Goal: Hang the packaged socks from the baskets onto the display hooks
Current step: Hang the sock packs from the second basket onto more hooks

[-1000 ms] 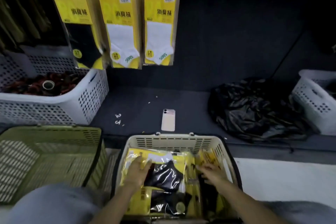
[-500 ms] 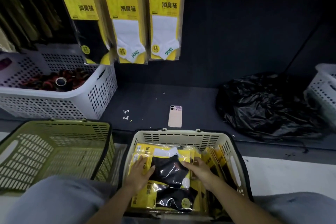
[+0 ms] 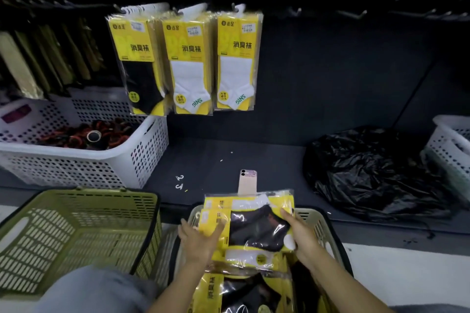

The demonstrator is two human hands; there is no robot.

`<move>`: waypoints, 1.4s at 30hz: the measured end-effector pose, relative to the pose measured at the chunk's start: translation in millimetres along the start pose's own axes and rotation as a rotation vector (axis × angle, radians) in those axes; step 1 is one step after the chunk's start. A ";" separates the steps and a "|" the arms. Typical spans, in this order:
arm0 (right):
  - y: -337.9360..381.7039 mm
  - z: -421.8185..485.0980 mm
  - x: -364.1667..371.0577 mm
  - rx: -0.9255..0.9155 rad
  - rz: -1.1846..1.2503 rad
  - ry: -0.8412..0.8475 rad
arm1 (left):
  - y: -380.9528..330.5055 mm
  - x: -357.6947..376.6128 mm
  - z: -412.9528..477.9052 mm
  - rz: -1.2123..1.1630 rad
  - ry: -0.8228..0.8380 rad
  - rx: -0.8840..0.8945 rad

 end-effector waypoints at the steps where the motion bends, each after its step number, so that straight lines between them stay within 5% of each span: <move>1: 12.5 -4.6 3.8 -0.026 0.042 0.020 | -13.7 -0.6 -2.9 -0.162 0.014 -0.146; 3: 34.3 -12.3 11.5 -0.053 0.119 0.039 | -37.3 1.3 -6.8 -0.513 0.086 -0.299; 5: 54.4 -19.7 21.7 -0.079 0.150 0.050 | -60.1 1.9 -10.5 -0.815 0.072 -0.260; 8: 78.8 -26.4 36.2 -0.145 0.173 0.091 | -95.6 -3.4 -16.1 -0.984 0.043 -0.117; 12: 99.1 -32.6 56.1 -0.162 0.292 0.193 | -135.3 -6.5 -21.1 -1.129 0.301 -0.016; 16: 112.0 -34.5 69.6 -0.213 0.264 0.309 | -165.7 -20.7 -19.9 -1.119 0.428 0.097; 22: 172.3 -38.2 81.0 -0.648 -0.222 0.093 | -209.0 -69.4 -4.4 -0.854 0.330 0.443; 28: 231.2 -68.9 146.5 -0.975 -0.243 0.259 | -249.6 -83.5 -11.0 -0.576 0.238 0.685; 42: 259.7 -39.9 189.0 -0.686 -0.032 0.353 | -282.7 -120.1 30.0 -0.512 0.201 0.670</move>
Point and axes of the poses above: each hand's wrist, its own z-axis towards the middle knuckle, its own x-axis out of the palm, y = z × x, the point moved 1 cm from there along z, towards the middle knuckle, and after that the axes turned 3 degrees about -x, right-handed, at the moved point
